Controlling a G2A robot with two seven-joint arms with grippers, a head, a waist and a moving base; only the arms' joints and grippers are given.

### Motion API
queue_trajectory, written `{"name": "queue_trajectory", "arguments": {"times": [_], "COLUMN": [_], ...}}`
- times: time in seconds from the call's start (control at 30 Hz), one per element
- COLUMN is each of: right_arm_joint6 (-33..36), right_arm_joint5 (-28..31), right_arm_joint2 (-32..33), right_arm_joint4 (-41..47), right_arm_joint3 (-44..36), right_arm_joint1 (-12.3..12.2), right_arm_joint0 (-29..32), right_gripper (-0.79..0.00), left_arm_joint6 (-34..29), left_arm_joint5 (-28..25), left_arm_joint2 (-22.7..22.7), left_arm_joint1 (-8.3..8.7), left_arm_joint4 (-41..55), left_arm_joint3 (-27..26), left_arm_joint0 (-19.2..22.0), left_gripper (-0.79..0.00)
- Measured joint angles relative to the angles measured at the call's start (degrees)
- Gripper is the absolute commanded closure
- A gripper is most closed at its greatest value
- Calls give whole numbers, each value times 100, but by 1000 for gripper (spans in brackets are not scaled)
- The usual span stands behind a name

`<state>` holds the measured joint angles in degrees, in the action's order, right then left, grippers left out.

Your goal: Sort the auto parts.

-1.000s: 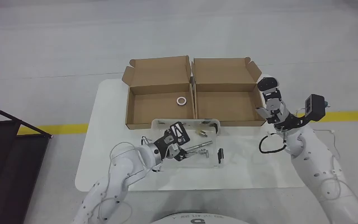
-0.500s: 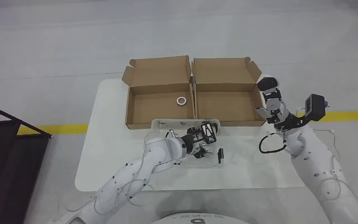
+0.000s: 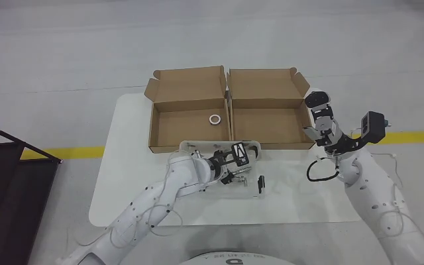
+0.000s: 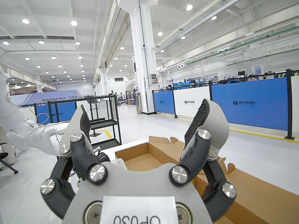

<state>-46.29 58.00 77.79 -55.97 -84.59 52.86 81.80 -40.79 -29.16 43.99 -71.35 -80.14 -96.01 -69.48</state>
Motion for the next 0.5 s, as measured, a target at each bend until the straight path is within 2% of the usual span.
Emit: {"name": "queue_trajectory", "arguments": {"times": [0.17, 0.2, 0.23, 0.3, 0.5], "right_arm_joint6": [0, 0, 0, 0, 0], "right_arm_joint5": [0, 0, 0, 0, 0], "right_arm_joint2": [0, 0, 0, 0, 0], "right_arm_joint4": [0, 0, 0, 0, 0], "right_arm_joint3": [0, 0, 0, 0, 0], "right_arm_joint1": [0, 0, 0, 0, 0], "right_arm_joint0": [0, 0, 0, 0, 0], "right_gripper": [-785, -785, -785, -785, -785], "left_arm_joint6": [-271, -288, -301, -304, -362], "left_arm_joint5": [-20, -25, -32, -36, -163], "left_arm_joint2": [-92, -114, -140, -165, -210], "left_arm_joint1": [-20, -28, -39, -53, -83], "left_arm_joint4": [15, 37, 71, 125, 323], "left_arm_joint3": [156, 184, 222, 280, 470], "left_arm_joint0": [26, 41, 60, 91, 198], "left_gripper": [-640, -594, -505, -385, -332]}}
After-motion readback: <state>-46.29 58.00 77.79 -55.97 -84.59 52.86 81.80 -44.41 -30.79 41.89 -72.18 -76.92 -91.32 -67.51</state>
